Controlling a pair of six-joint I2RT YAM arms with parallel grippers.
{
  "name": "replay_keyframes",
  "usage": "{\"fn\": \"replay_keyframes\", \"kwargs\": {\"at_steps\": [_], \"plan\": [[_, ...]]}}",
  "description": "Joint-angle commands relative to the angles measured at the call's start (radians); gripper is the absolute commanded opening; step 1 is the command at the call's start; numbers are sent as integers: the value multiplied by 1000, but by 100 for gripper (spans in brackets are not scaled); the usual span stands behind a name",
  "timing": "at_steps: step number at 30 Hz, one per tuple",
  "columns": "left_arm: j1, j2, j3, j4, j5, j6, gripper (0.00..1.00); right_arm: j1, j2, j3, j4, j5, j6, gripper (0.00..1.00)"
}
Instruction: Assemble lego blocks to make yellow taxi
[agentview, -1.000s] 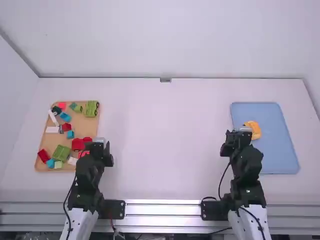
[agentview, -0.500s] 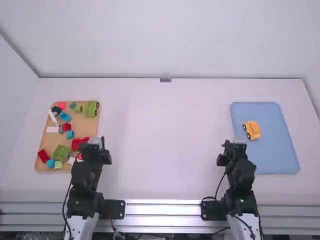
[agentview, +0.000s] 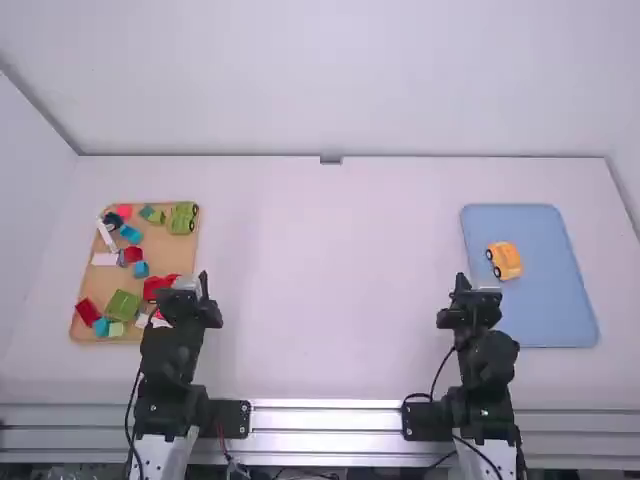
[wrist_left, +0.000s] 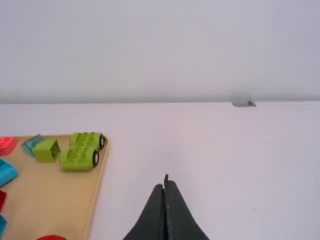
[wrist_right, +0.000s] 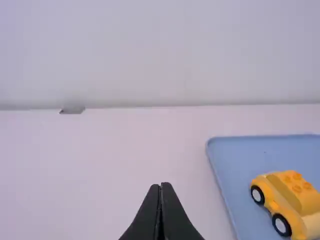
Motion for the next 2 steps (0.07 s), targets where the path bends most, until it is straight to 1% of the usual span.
{"fn": "replay_keyframes", "kwargs": {"at_steps": [1,2], "plan": [[2,-8,-9,-5,1,1,0,2,-20,-12,-5,1,3,0],[2,-8,-9,-5,1,1,0,2,-20,-12,-5,1,3,0]]}}
